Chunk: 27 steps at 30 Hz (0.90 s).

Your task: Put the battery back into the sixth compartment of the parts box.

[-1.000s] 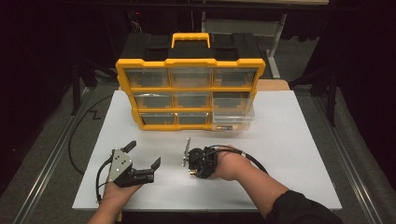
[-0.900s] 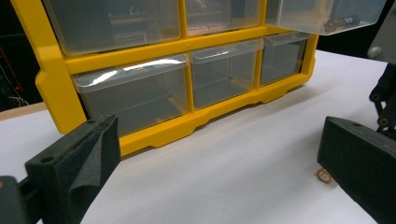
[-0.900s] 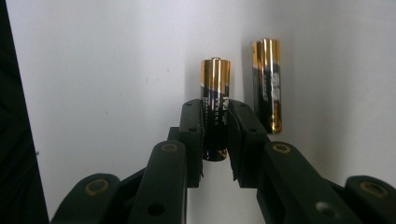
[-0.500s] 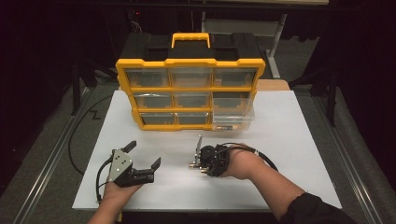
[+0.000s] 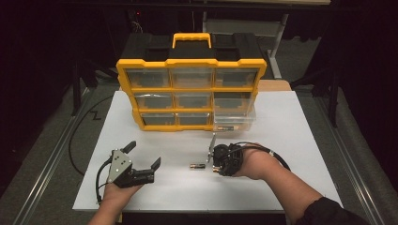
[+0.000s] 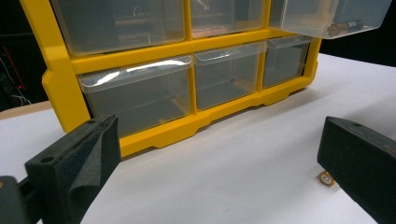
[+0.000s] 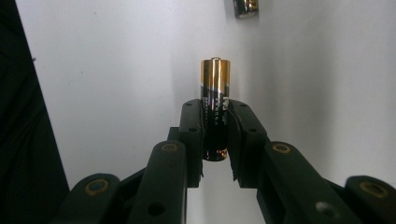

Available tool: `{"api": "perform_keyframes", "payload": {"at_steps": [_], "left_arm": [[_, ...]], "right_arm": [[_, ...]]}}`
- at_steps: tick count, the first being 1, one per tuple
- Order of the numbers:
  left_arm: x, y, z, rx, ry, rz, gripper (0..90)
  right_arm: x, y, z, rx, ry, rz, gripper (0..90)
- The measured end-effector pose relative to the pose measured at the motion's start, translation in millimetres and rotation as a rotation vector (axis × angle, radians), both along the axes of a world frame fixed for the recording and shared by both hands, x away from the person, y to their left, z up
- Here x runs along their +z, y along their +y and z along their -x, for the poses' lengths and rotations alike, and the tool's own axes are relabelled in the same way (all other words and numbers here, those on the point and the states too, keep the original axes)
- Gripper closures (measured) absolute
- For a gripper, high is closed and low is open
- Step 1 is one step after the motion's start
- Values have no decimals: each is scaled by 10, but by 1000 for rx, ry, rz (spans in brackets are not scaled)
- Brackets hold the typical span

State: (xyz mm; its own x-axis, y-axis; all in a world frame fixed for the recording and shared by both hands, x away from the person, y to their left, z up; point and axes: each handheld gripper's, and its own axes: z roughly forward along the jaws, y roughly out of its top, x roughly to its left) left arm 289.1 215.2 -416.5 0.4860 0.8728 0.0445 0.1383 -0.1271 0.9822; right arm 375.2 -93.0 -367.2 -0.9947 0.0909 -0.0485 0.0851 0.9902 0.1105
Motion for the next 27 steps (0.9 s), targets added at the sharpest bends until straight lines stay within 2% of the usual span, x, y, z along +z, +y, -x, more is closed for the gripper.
{"api": "perform_keyframes", "payload": {"at_steps": [16,27], "left_arm": [[-5,5,-3,1,3,-2,4],[-9,4,-4,0,3,-5,4]], "right_arm": [[91,-294,-62,-56,-9,2,790],[200,-447,-92,-69,-10,4,790]]}}
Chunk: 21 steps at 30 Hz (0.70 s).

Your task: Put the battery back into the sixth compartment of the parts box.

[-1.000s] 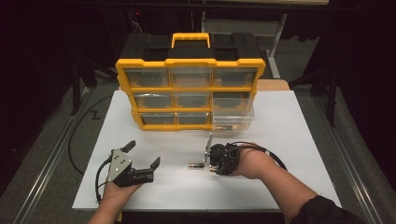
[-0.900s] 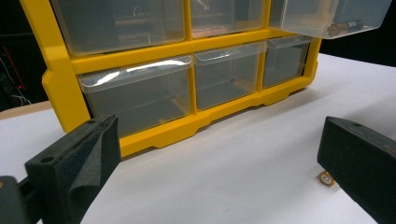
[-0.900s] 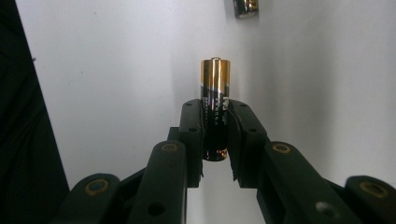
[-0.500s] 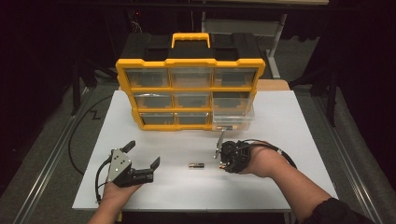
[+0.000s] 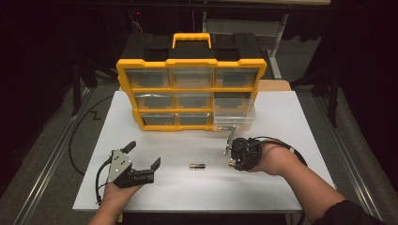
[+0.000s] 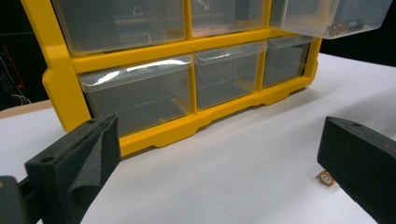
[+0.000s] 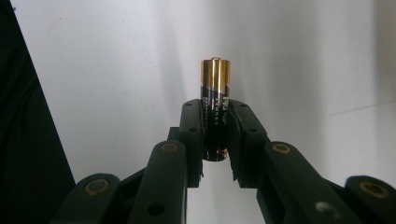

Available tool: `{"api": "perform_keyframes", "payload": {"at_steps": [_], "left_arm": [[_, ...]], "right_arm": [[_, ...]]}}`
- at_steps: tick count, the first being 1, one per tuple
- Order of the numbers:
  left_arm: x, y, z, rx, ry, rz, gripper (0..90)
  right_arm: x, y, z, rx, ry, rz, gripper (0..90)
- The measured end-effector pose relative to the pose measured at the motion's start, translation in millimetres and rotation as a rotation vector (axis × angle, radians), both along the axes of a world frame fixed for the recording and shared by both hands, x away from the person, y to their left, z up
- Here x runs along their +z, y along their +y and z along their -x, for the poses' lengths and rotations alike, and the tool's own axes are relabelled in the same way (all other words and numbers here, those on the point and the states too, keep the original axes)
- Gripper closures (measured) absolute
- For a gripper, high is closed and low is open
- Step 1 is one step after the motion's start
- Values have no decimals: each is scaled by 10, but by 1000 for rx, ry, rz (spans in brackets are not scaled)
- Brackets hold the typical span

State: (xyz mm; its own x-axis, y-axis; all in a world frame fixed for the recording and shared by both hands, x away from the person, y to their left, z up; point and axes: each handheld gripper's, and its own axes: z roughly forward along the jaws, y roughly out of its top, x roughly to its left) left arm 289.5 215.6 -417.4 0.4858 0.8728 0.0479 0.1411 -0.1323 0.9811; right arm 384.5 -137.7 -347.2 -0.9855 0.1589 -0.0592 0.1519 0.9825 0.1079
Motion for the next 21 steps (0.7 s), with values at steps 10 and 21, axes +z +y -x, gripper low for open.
{"api": "perform_keyframes", "payload": {"at_steps": [10,21], "left_arm": [[4,-1,-1,3,-1,5,4],[5,6,0,7,-2,7,5]], "right_arm": [[116,-48,0,-5,-18,-3,790],[291,-80,-7,-12,-16,-8,790]]}}
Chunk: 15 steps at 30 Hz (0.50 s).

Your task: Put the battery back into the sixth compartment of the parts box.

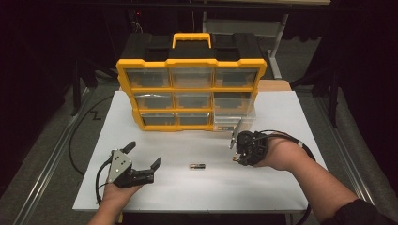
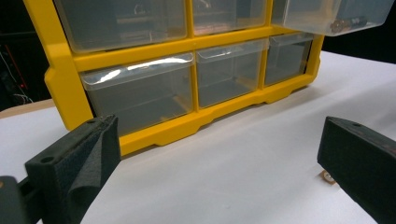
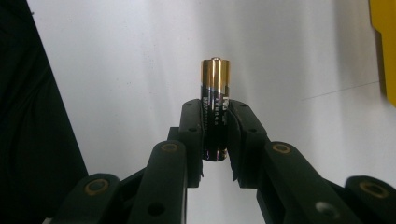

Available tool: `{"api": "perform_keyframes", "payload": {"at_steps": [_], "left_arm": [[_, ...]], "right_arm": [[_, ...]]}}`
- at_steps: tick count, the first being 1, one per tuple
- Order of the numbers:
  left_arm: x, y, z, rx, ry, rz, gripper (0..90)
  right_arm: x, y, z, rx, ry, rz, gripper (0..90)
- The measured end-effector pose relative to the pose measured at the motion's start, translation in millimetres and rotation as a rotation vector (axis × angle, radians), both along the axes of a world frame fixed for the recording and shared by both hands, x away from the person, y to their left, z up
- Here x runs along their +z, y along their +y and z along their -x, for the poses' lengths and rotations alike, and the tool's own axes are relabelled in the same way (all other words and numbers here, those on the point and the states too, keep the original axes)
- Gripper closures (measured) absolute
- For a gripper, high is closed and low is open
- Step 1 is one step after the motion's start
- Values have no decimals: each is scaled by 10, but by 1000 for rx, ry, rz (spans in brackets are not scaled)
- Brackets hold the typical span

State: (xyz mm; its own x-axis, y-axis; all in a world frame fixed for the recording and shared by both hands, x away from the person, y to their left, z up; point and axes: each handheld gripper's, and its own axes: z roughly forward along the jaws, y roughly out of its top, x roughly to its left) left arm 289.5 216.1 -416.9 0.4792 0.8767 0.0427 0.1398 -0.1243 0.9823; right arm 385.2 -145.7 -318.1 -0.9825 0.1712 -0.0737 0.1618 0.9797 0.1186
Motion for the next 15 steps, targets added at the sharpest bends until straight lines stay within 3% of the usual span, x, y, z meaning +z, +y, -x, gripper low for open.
{"api": "perform_keyframes", "payload": {"at_steps": [3,15], "left_arm": [[-8,-15,3,-8,5,-15,4],[-10,-9,-1,-7,6,-10,4]], "right_arm": [[43,1,-1,-1,-2,8,790],[225,17,-44,1,-9,20,790]]}}
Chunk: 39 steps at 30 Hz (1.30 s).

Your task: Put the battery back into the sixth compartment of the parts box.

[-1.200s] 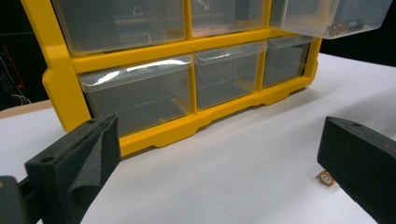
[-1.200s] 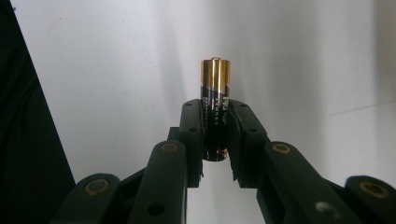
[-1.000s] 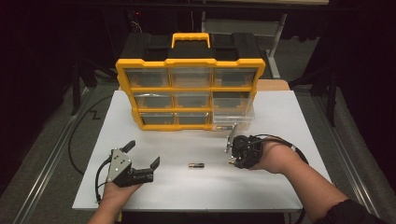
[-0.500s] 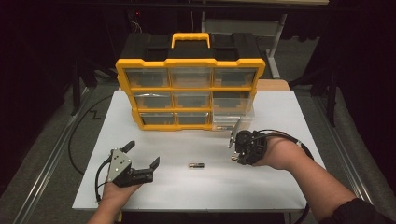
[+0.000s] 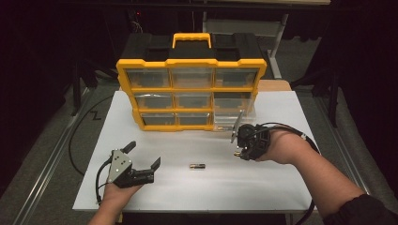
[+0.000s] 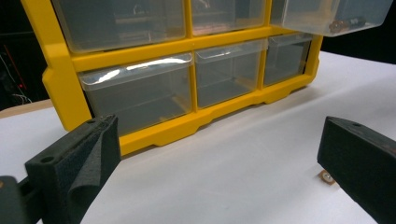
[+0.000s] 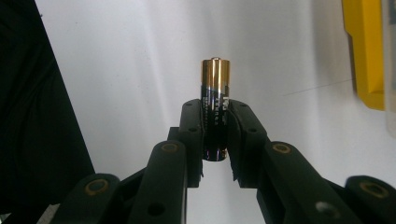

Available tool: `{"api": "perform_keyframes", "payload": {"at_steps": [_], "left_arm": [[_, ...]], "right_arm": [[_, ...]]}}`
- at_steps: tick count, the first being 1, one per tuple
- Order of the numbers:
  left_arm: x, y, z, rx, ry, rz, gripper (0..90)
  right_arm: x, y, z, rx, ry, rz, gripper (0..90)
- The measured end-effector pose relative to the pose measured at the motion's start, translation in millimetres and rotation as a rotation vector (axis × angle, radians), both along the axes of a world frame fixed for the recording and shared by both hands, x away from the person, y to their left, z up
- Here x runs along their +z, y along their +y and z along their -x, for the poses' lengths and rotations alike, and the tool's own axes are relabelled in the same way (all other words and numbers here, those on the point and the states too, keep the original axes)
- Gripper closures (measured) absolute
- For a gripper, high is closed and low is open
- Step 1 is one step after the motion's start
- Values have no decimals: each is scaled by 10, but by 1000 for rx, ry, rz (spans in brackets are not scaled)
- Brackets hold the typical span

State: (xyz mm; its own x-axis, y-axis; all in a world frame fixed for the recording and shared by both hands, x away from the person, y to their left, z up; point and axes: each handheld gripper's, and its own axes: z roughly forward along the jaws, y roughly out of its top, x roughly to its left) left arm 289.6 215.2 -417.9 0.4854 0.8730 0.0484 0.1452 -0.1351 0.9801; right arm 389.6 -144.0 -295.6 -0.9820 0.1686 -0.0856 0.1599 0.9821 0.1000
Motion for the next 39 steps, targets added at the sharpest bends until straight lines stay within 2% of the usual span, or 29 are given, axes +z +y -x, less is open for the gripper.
{"api": "perform_keyframes", "payload": {"at_steps": [9,13,16,18,21,24,27,30,33,39], "left_arm": [[8,3,2,-1,-3,8,4],[1,0,2,-5,2,-2,4],[4,-2,0,-2,-2,7,4],[-1,-3,1,-6,1,-5,5],[6,-2,1,-3,-3,7,4],[-1,-5,1,-8,1,-6,4],[8,-5,2,-6,-5,6,4],[0,-8,3,-10,0,-5,4],[8,-5,5,-7,-5,5,4],[5,-21,8,-16,-1,-1,4]], "right_arm": [[154,6,-17,-5,-8,-18,790],[216,11,-27,-4,-19,-26,790],[254,20,-33,0,-19,-13,790],[282,22,-39,-4,-21,-11,790],[337,29,-46,-2,-21,-15,790],[397,36,-55,-5,-27,-16,790],[463,48,-64,-2,-39,-15,790],[523,61,-72,-1,-50,-11,790],[579,71,-82,0,-59,-15,790],[674,63,-110,-2,-67,-10,790]]}}
